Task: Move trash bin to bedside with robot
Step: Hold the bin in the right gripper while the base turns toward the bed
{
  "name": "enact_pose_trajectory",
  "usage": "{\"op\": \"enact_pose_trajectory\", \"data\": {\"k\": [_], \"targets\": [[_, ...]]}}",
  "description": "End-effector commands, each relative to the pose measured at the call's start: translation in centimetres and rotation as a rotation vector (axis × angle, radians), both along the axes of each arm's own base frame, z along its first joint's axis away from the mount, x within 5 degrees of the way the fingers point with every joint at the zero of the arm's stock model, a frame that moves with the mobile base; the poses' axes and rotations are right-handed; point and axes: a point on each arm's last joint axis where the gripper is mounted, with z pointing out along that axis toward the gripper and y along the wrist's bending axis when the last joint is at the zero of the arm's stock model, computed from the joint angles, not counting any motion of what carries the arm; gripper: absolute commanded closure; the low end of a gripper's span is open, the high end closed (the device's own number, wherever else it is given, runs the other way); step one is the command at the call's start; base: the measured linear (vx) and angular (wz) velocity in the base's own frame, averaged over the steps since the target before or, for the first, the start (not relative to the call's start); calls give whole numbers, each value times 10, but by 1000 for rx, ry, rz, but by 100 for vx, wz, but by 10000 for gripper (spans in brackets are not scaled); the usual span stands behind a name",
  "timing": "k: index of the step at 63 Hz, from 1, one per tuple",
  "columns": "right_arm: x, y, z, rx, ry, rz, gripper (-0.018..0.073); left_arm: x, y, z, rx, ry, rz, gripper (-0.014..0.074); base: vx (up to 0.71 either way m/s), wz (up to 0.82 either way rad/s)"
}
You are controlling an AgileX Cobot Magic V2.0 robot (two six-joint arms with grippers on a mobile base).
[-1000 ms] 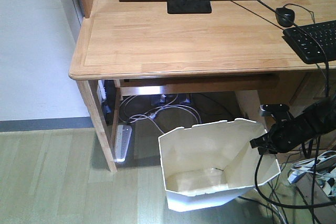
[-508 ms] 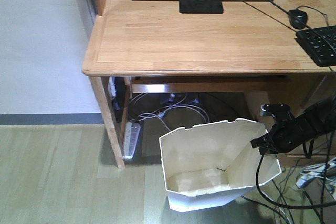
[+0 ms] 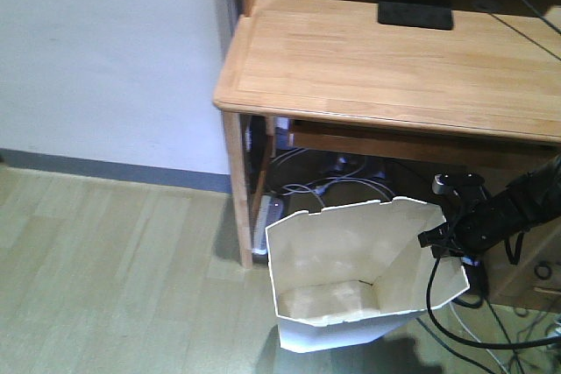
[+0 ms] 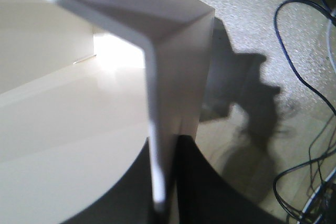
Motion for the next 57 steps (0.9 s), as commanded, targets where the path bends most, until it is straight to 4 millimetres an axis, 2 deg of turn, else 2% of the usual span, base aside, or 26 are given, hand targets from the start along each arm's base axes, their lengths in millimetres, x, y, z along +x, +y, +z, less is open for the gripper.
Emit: {"op": "enact_pose_trajectory", "data": {"k": [1,57], "targets": [[11,7,31,112,-44,-10,565,1,0,-2,-17,-53,-2,602,-5,39],[11,7,31,112,-44,-10,565,1,0,-2,-17,-53,-2,602,-5,37]]}}
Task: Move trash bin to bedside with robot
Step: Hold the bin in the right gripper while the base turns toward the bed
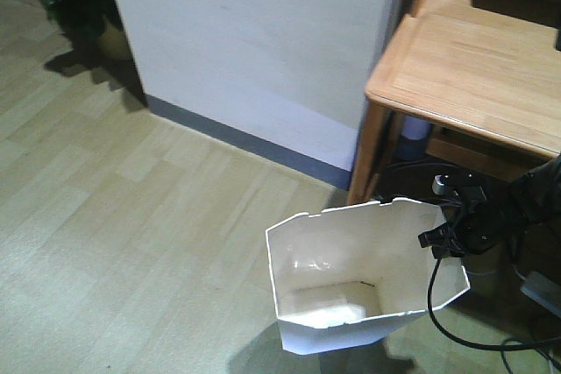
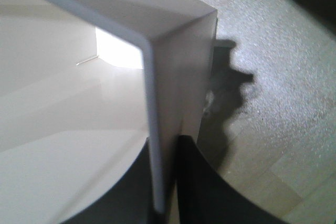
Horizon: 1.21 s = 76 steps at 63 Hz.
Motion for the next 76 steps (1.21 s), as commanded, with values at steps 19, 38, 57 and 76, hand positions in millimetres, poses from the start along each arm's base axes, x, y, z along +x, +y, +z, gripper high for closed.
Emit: {"op": "enact_pose_trajectory", "data": {"k": [19,38,57,76], "targets": [[11,7,31,110,-45,-12,565,1,0,-2,-17,-53,-2,602,2,47],[11,7,31,110,-45,-12,565,1,0,-2,-17,-53,-2,602,5,61],[11,7,31,111,-44,-12,565,1,0,-2,-17,-53,-2,602,9,54],[11,7,31,111,-44,-12,565,1,0,-2,-17,-53,-2,602,15,40]]}}
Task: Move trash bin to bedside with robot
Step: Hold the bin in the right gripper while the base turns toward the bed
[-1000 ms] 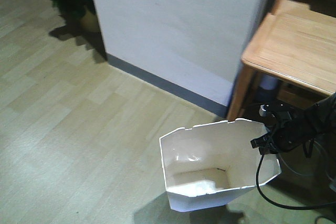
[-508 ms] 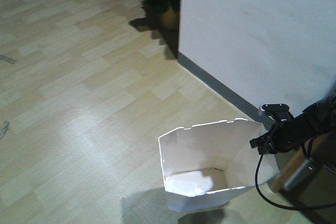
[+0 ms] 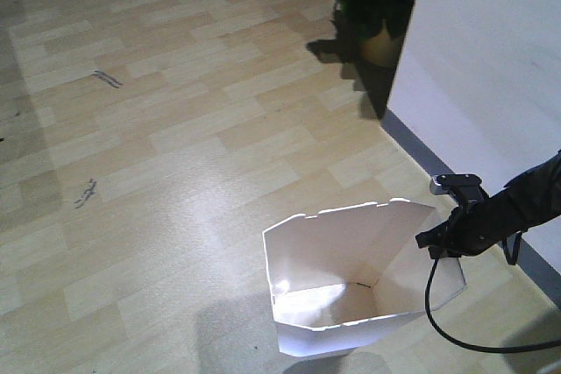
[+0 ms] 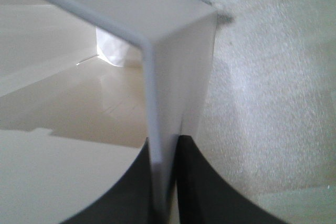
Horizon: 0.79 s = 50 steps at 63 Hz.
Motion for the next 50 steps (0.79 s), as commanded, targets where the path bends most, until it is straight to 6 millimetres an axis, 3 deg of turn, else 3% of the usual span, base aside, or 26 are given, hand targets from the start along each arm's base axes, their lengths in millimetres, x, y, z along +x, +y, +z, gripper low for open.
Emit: {"op": "enact_pose_trajectory", "data": {"k": [1,50], "targets": [[11,5,31,101,-48,-17,565,1,0,-2,-17,-53,-2,602,18,36],[11,6,31,102,-48,-17,565,1,0,-2,-17,-53,-2,602,25,34]]}}
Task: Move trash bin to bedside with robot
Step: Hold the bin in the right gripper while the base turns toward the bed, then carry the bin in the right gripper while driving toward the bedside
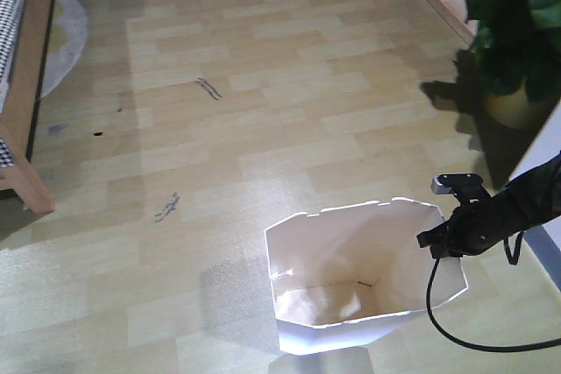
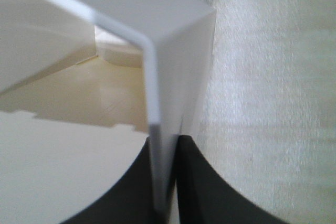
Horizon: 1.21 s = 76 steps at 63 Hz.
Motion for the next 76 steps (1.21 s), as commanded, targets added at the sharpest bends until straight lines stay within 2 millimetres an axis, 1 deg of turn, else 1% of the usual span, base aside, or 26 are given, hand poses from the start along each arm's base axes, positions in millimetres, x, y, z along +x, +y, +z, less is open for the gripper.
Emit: {"op": "enact_pose_trajectory", "data": {"k": [1,31,76], "targets": [[11,6,31,109,-45,-16,565,1,0,-2,-17,-53,-2,602,30,36],[11,6,31,109,-45,-16,565,1,0,-2,-17,-53,-2,602,32,27],[11,6,31,109,-45,-16,565,1,0,-2,-17,-53,-2,602,38,5]]}}
